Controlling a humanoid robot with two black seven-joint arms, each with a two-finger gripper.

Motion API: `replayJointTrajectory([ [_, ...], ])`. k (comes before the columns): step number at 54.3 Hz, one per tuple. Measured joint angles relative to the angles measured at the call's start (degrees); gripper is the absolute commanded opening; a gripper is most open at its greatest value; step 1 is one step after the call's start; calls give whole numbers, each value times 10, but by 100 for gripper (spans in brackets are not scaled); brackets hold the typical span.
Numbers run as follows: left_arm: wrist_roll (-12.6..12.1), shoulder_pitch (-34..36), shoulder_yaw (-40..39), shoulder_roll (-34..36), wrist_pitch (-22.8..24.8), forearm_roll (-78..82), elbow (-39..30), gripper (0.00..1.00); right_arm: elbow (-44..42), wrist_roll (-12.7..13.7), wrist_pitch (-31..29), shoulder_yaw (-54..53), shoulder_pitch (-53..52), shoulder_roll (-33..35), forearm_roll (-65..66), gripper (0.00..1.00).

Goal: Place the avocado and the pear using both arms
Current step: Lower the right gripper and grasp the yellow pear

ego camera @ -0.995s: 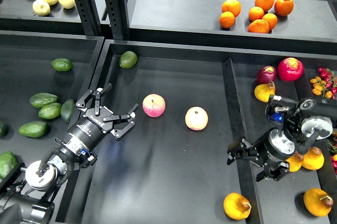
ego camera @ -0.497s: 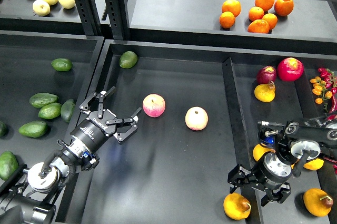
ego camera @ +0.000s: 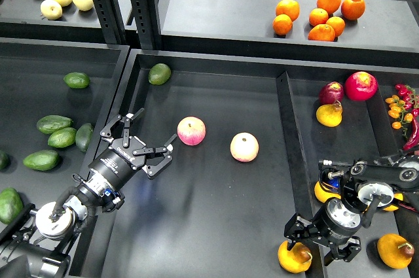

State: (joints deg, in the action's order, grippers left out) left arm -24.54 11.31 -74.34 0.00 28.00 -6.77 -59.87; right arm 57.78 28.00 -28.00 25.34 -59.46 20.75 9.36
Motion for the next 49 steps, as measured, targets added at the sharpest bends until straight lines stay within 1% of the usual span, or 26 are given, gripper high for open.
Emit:
replayJointTrajectory([
  [1, 0, 0, 0, 0, 0, 0, 0, 99, -1, 0, 0, 0, 1, -1, 0, 84],
  [11, 0, -2, 0, 0, 0, 0, -2, 99, -21, 0, 0, -2, 7, -14, -1, 76],
  [17, 0, -6, 0, 0, 0, 0, -3, 99, -27, 0, 0, -3, 9, -18, -4, 69],
  [21, 0, -8, 0, 0, 0, 0, -6, 99, -32, 0, 0, -3, 10, -19, -6, 62],
  [25, 0, -9, 0, 0, 0, 0, -6, 99, -36, 0, 0, -4, 12, -20, -8, 54],
  [27, 0, -9, 0, 0, 0, 0, -7, 99, -37, 0, 0, -4, 13, -21, -8, 47],
  [28, 0, -9, 0, 0, 0, 0, -7, 99, -38, 0, 0, -5, 14, -22, -9, 45],
  [31, 0, -9, 0, 0, 0, 0, -8, 99, -38, 0, 0, -5, 15, -24, -14, 30],
  [32, 0, -10, 0, 0, 0, 0, -8, 99, -39, 0, 0, -6, 15, -25, -17, 29],
  [45, 0, -13, 0, 0, 0, 0, -10, 99, -38, 0, 0, -7, 14, -27, -61, 21],
  [49, 0, -15, 0, 0, 0, 0, -14, 99, -37, 0, 0, -7, 11, -25, -66, 20],
])
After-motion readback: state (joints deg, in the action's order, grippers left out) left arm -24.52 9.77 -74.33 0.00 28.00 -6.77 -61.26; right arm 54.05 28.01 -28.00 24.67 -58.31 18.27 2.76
